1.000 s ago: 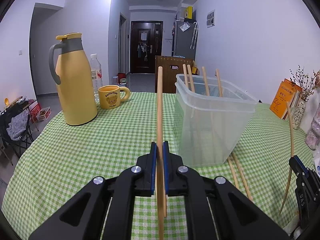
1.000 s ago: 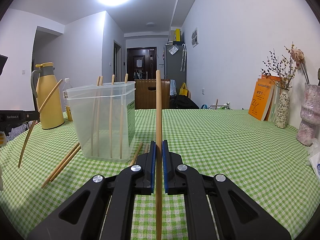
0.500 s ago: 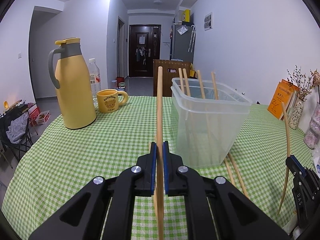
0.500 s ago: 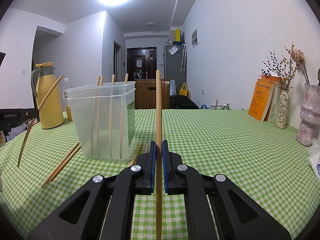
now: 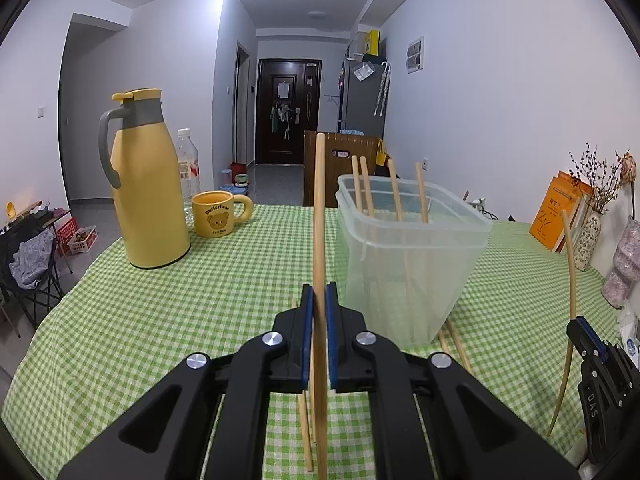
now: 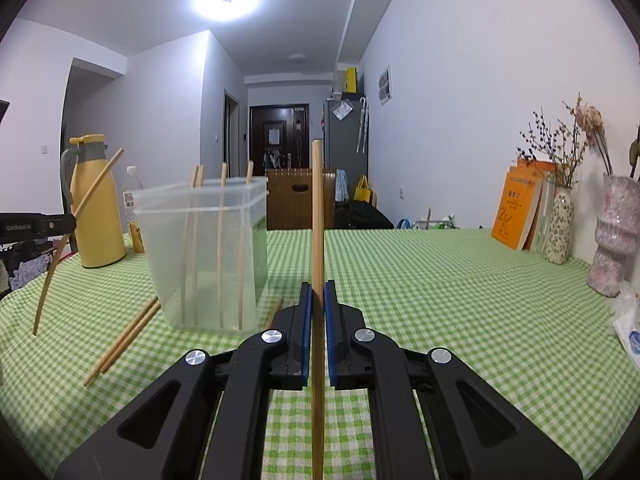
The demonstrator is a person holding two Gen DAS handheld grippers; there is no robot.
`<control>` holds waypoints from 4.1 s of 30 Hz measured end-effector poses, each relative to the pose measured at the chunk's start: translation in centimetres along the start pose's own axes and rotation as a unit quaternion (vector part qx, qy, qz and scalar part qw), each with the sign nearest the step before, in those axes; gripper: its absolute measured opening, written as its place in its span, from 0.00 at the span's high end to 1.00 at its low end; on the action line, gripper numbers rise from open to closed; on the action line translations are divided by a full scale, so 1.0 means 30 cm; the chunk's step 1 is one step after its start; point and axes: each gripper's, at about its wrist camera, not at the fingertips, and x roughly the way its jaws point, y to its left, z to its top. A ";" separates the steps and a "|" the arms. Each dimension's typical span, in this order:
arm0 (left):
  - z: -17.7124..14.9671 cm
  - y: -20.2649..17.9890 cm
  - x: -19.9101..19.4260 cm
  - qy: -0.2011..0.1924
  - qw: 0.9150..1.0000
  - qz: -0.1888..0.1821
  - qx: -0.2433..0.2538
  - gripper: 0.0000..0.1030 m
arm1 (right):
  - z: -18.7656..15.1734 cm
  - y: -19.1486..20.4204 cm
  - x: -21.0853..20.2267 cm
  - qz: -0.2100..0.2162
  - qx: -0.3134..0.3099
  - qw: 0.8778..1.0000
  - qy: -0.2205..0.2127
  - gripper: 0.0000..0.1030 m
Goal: Organize utensils
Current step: 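Carry both upright chopsticks over the clear plastic container with both tools, then open both tools to drop the chopsticks into the container, then withdraw both tools from the container back over the table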
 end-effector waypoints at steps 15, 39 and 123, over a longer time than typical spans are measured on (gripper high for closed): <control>0.149 -0.064 -0.063 -0.052 0.999 -0.016 0.001 0.96 | 0.219 0.014 -0.031 0.038 0.011 0.998 -0.057 0.94; 0.518 -0.177 0.076 -0.112 0.992 -0.036 -0.045 0.96 | 0.558 0.025 0.280 0.146 0.087 0.982 -0.084 0.94; 0.288 0.016 0.006 -0.118 0.991 -0.028 -0.057 0.07 | 0.350 0.045 0.239 0.087 0.039 0.995 0.006 0.07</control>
